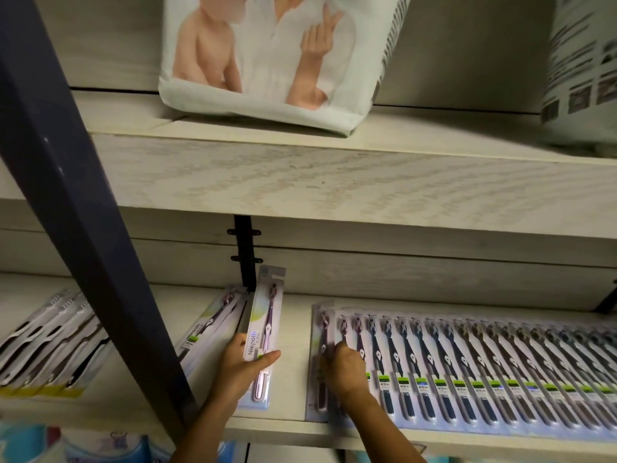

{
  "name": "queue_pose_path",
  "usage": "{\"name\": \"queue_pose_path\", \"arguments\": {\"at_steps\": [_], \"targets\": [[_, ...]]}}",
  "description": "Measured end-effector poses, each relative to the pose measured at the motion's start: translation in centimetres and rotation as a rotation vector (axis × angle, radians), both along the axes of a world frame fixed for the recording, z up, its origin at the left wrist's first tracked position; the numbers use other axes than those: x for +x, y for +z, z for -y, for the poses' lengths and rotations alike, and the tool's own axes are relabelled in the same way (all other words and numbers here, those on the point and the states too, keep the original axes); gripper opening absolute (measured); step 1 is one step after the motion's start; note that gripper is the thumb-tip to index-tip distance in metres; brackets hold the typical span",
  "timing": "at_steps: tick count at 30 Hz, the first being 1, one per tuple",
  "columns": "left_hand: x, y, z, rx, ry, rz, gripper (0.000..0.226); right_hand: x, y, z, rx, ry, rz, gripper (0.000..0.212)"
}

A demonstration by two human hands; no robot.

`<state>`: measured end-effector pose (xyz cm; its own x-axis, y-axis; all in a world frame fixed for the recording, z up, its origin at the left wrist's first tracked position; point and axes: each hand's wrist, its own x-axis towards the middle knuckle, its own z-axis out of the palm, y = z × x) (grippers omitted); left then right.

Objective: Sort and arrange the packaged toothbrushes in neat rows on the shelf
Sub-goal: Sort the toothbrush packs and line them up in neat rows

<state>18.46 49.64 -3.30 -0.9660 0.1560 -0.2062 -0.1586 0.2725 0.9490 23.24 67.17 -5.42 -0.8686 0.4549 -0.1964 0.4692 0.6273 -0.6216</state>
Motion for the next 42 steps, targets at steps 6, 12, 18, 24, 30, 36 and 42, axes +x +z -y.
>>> {"name": "queue_pose_path", "arguments": {"at_steps": [6, 12, 18, 24, 30, 36, 42], "targets": [[0.0, -0.3, 0.1, 0.009, 0.031, 0.024, 0.032, 0.0, 0.2, -0.2, 0.198, 0.014, 0.046, 0.027], [0.0, -0.5, -0.3, 0.022, 0.047, 0.034, 0.034, 0.3, 0.1, 0.3, 0.209, -0.007, 0.060, 0.035], [-0.1, -0.8, -0.5, 0.002, 0.052, 0.040, 0.038, 1.0, 0.2, 0.7, 0.285, 0.059, 0.096, 0.034], [0.0, -0.8, -0.3, 0.012, 0.057, 0.042, 0.036, 1.2, 0.3, 0.6, 0.370, 0.107, 0.103, 0.041], [0.1, -0.7, 0.2, -0.008, 0.065, 0.031, 0.034, 1.0, -0.5, -0.1, 0.405, 0.137, 0.125, 0.050], [1.0, -0.5, -0.1, -0.002, 0.076, 0.048, 0.032, 0.8, -0.1, -0.2, 0.353, 0.122, 0.079, 0.039], [2.2, 0.1, -1.8, 0.079, -0.059, 0.056, 0.031, 1.6, 1.5, 2.6, -0.324, 0.108, -0.217, 0.042]]}}
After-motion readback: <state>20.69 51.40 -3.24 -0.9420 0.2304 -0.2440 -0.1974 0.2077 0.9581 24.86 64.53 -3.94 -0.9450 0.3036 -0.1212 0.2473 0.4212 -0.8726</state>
